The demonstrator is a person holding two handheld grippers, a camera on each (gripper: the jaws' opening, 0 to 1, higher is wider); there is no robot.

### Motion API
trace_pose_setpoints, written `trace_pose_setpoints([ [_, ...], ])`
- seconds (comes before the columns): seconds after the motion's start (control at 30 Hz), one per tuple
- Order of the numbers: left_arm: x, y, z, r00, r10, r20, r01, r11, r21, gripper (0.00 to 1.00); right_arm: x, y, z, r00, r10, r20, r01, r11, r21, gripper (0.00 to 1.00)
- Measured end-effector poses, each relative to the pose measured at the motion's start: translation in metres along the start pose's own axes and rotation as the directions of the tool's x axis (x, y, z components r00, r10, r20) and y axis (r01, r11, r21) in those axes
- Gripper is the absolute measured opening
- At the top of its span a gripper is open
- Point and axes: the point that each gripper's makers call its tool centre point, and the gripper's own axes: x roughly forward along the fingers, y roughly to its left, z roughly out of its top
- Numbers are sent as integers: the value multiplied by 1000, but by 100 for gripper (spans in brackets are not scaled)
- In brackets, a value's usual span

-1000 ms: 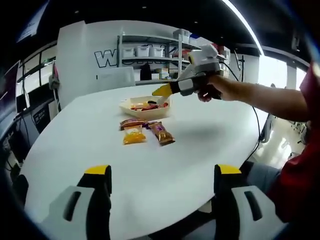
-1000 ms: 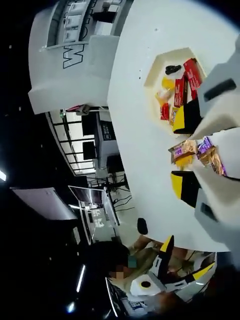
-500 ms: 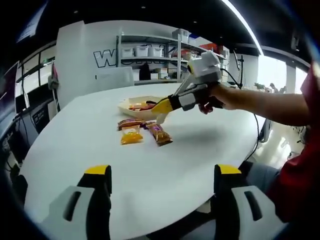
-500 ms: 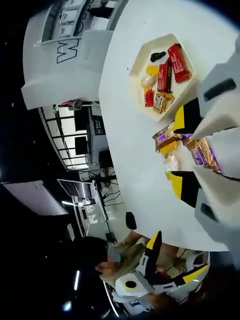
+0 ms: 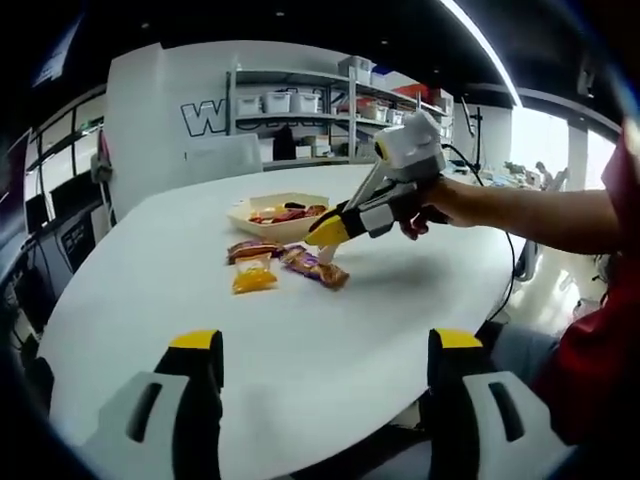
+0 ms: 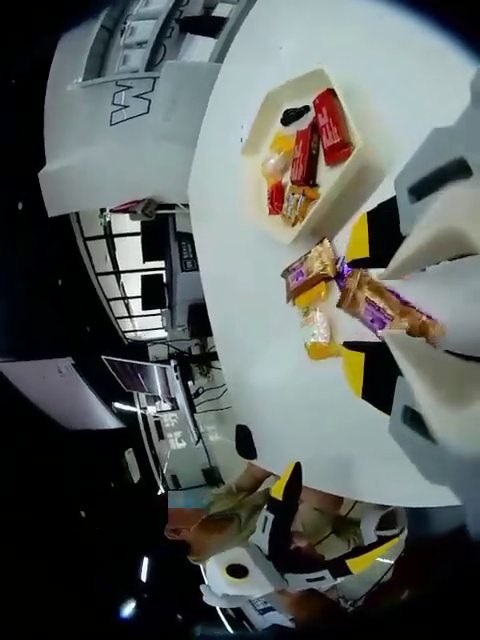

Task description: Place the target food into the container with the food tongs after gripping and lifting it, then release it inside without dropping or visibly crushing the food.

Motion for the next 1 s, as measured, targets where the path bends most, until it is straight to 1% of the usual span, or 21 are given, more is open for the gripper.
trace_pose_setpoints([
  [0.13, 3, -4, 0, 1000, -9, -1, 9, 1000, 2, 82, -8, -6, -4, 1000, -11, 1, 11, 1000, 25, 24],
  [0.23, 6, -10, 1, 1000, -24, -3, 24, 1000, 10, 82, -18, -14, -8, 1000, -28, -2, 28, 998, 51, 24],
  [0.43, 6, -11, 2, 1000, -28, -4, 28, 1000, 14, 82, -25, -16, -11, 999, -35, -18, 36, 997, 65, 23],
  [0.47, 6, -11, 2, 1000, -28, -4, 28, 999, 16, 82, -26, -13, -10, 999, -34, -17, 35, 998, 48, 24],
  [0.53, 6, -11, 3, 1000, -27, -3, 27, 1000, 17, 82, -22, 3, 0, 1000, 6, 16, -7, 1000, 29, 24],
  [0.6, 6, -11, 4, 1000, -28, -4, 28, 999, 19, 82, -19, 5, 1, 1000, 7, 19, -8, 1000, 26, 24],
  [0.63, 6, -12, 4, 1000, -29, -5, 29, 999, 24, 82, -13, 9, 0, 1000, 12, 13, -12, 1000, 11, 24],
  [0.7, 5, -12, 4, 1000, -28, -6, 28, 999, 26, 82, -8, 11, -3, 1000, 9, 8, -9, 1000, -5, 25],
  [0.73, 3, -12, 4, 1000, -25, -5, 25, 999, 24, 82, -3, 14, -7, 1000, 14, -6, -14, 1000, -12, 25],
  [0.9, -1, -8, 0, 1000, -12, -15, 12, 1000, 19, 82, 1, 13, -11, 1000, 1, -14, -2, 999, -45, 26],
  [1.0, 0, -8, 1, 1000, -11, -13, 11, 1000, 18, 82, 1, 14, -14, 1000, -1, -12, 0, 998, -62, 26],
])
